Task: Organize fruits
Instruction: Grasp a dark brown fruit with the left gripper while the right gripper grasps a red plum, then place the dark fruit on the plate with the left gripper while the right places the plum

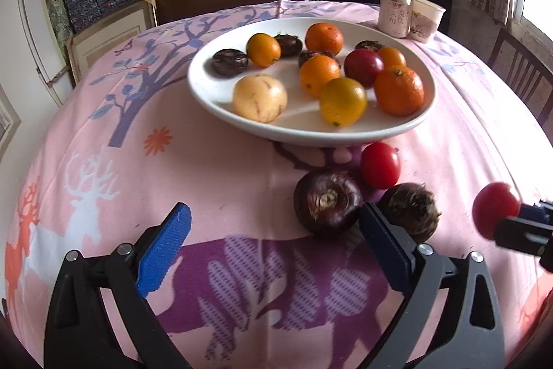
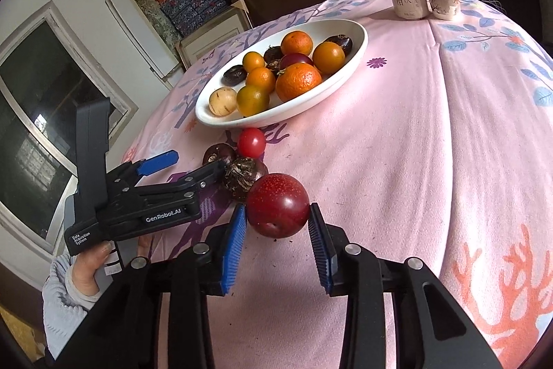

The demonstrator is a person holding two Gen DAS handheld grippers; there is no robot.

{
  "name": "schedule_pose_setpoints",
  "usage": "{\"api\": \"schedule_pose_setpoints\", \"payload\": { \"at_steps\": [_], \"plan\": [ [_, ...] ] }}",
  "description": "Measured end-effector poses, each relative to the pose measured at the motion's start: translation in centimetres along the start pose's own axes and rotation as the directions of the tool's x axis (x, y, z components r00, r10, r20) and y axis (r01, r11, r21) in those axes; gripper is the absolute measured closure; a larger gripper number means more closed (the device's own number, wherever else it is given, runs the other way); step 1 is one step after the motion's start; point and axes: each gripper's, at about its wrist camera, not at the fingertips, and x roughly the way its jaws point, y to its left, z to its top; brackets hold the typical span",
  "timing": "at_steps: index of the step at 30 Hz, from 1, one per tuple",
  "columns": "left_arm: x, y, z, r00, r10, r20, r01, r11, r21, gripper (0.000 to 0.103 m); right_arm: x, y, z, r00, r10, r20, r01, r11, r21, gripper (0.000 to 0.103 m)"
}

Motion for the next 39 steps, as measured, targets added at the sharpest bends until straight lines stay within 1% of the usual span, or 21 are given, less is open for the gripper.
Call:
{"api": "schedule_pose_setpoints", "payload": {
  "at_steps": [2,3,5,6,8,9,11,12,13,14,15,16,17,22,27,31,33,36,39],
  "plan": [
    [-0.4,0.8,-0.7,0.998,0.068,-0.002,-0.068,0.998,-0.008,0.007,-0.1,-0.2,0.1,1.000,0.004,0.004,-0.004,1.000,0.010,0.066],
    [-0.6,1.3,-0.8,0.998,0.069,0.002,-0.069,0.997,-0.029,0.007,-0.1,-0.3,0.1,1.000,0.005,0.005,-0.005,1.000,0.012,0.066],
    [-0.9,1.8,-0.7,1.000,0.014,0.017,-0.013,0.998,-0.066,0.007,-0.1,-0.2,0.1,1.000,0.007,0.006,-0.007,1.000,0.010,0.066],
    [-1.1,1.7,-0.6,0.999,-0.021,0.032,0.023,0.997,-0.069,0.007,-0.1,-0.1,0.1,1.000,0.008,0.009,-0.008,1.000,0.009,0.066],
    [-1.3,0.8,-0.3,0.996,-0.073,0.052,0.075,0.996,-0.043,0.007,-0.3,-0.2,0.1,1.000,0.010,0.015,-0.010,1.000,0.011,0.066],
    [-1.3,0.1,-0.2,0.995,-0.078,0.055,0.079,0.997,-0.015,0.007,-0.4,-0.3,0.1,1.000,0.011,0.017,-0.011,1.000,0.015,0.066],
    [-1.0,-1.2,0.0,0.997,-0.062,0.049,0.060,0.997,0.037,0.008,-0.4,-0.4,0.2,1.000,0.011,0.017,-0.011,1.000,0.022,0.066],
    [-0.8,-1.5,0.1,0.997,-0.060,0.045,0.057,0.997,0.049,0.017,-0.4,-0.4,0.2,1.000,0.012,0.017,-0.012,1.000,0.024,0.066],
    [-0.5,-1.6,0.2,0.997,-0.073,0.036,0.072,0.996,0.051,0.025,-0.4,-0.4,0.2,1.000,0.012,0.017,-0.012,1.000,0.023,0.066],
    [-0.1,-1.5,0.4,0.996,-0.092,0.019,0.091,0.995,0.045,0.043,-0.3,-0.4,0.2,1.000,0.012,0.015,-0.012,1.000,0.022,0.066],
    [0.4,-1.4,0.5,0.994,-0.112,-0.006,0.112,0.993,0.033,0.058,-0.3,-0.3,0.2,1.000,0.011,0.014,-0.012,1.000,0.021,0.066],
    [0.8,-1.3,0.5,0.990,-0.142,-0.020,0.142,0.990,0.021,0.060,-0.3,-0.3,0.2,1.000,0.011,0.012,-0.012,1.000,0.020,0.066],
    [0.7,-1.1,0.6,0.988,-0.155,-0.013,0.155,0.988,0.015,0.062,-0.2,-0.3,0.2,1.000,0.011,0.012,-0.011,1.000,0.021,0.066],
    [0.5,-1.2,0.5,0.982,-0.191,0.007,0.191,0.981,0.016,0.063,-0.3,-0.4,0.2,1.000,0.013,0.016,-0.013,0.999,0.030,0.066],
    [-2.2,-0.3,-0.1,0.987,-0.139,0.082,0.140,0.990,-0.003,0.063,-0.6,-1.0,0.3,0.999,0.012,0.033,-0.014,0.998,0.053,0.066],
    [-4.7,0.7,-0.1,0.984,-0.101,0.144,0.106,0.994,-0.030,0.063,-1.4,-1.8,0.8,0.998,0.016,0.068,-0.022,0.995,0.093,0.066],
    [-5.3,1.1,0.6,0.983,-0.100,0.154,0.106,0.994,-0.032,0.063,-1.9,-2.2,1.5,0.996,0.015,0.084,-0.024,0.994,0.110,0.066],
    [-5.5,1.4,2.8,0.983,-0.091,0.163,0.097,0.995,-0.028,0.063,-2.6,-2.2,3.6,0.995,0.031,0.097,-0.043,0.991,0.129,0.066],
    [-4.7,1.8,5.6,0.982,-0.082,0.169,0.090,0.995,-0.039,0.063,-3.0,-1.3,6.3,0.992,0.018,0.124,-0.031,0.994,0.104,0.066]
  ]
}}
